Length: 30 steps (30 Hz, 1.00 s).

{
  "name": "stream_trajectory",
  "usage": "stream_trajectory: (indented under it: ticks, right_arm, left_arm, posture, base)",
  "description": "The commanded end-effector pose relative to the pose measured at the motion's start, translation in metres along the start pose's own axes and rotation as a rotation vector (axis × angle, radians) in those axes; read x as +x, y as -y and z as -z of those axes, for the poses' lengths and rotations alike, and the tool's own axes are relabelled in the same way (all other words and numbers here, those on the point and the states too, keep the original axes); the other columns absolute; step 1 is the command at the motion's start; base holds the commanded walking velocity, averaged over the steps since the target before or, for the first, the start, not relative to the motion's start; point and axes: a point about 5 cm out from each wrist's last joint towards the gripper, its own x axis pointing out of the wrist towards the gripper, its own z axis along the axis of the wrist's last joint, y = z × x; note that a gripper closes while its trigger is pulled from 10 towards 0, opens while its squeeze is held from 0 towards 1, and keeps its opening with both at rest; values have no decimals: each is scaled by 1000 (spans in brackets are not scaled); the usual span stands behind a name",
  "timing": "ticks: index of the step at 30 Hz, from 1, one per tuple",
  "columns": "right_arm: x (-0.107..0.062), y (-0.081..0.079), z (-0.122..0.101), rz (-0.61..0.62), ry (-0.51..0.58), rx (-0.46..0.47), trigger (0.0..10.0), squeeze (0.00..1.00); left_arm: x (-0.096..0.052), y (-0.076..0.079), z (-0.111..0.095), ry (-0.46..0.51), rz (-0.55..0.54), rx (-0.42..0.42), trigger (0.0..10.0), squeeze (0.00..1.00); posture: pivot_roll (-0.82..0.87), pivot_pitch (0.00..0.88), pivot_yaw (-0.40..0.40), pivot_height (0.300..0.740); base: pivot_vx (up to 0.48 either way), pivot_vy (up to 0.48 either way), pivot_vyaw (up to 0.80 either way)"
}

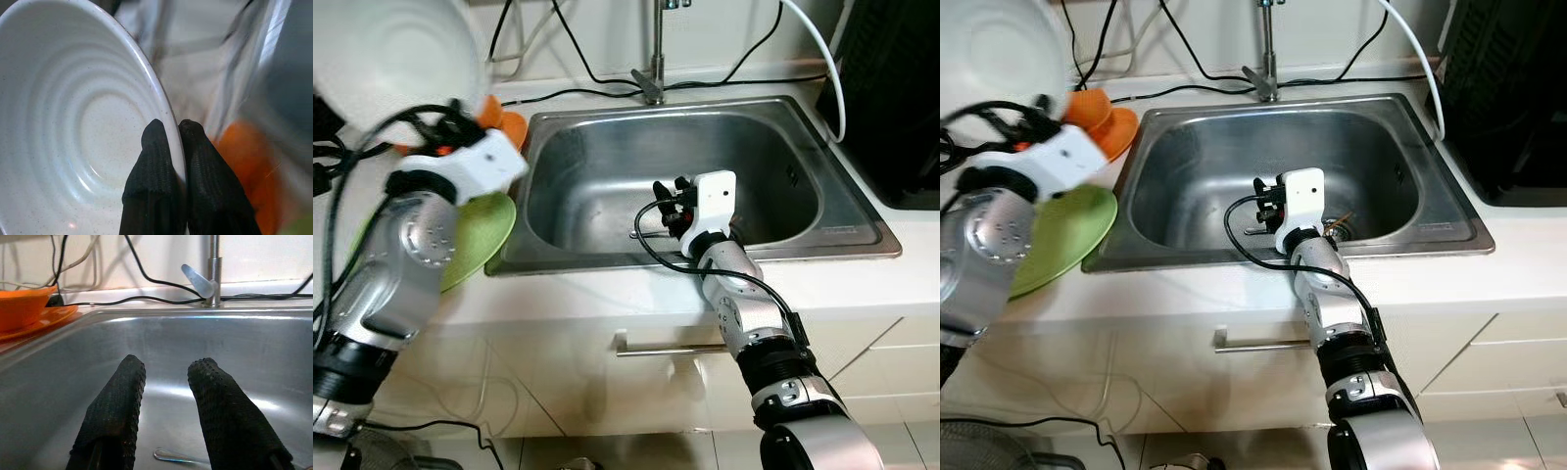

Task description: Kitchen organization

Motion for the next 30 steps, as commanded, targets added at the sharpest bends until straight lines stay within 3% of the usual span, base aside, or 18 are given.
stream_trajectory:
  ticks: [1, 5, 8, 10, 14, 19, 20, 21, 30]
  right_arm:
    - [1, 5, 1, 21, -10, -2, 10000, 0]
    - [2, 13, -5, 48, 8, -14, 10000, 0]
    - [2, 16, -7, 57, 13, -17, 10000, 0]
    - [3, 19, -9, 71, 24, -21, 10000, 0]
    - [5, 30, -20, 111, 49, -45, 10000, 0]
    - [10, 37, -41, 141, 98, -54, 10000, 0]
    - [12, 37, -47, 139, 113, -58, 10000, 647]
    - [15, 35, -58, 125, 139, -68, 10000, 1000]
    - [22, 25, -83, 69, 192, -40, 10000, 1000]
  left_arm:
    - [3, -1, -7, 81, 40, 72, 10000, 0]
    - [7, 5, -15, 187, 131, 128, 10000, 0]
    - [8, 7, -13, 162, 180, 123, 10000, 0]
    - [13, 10, -10, 200, 188, 153, 10000, 0]
    - [14, 14, -10, 244, 249, 195, 10000, 0]
    - [17, 23, -9, 233, 269, 190, 10000, 0]
    - [19, 27, -10, 235, 272, 179, 10000, 0]
    - [22, 35, -13, 248, 284, 166, 10000, 0]
    - [30, 57, -22, 281, 320, 143, 10000, 0]
  posture:
    - [209, 35, 108, 740]
    - [206, 36, 109, 740]
    - [204, 36, 111, 740]
    - [204, 35, 111, 740]
    - [202, 33, 112, 740]
    - [194, 30, 112, 740]
    - [191, 28, 111, 740]
    - [188, 28, 112, 740]
    - [169, 30, 116, 740]
  base:
    - [0, 0, 0]
    - [0, 0, 0]
    - [0, 0, 0]
    - [0, 0, 0]
    - [0, 0, 0]
    - [0, 0, 0]
    - [0, 0, 0]
    - [0, 0, 0]
    - [0, 0, 0]
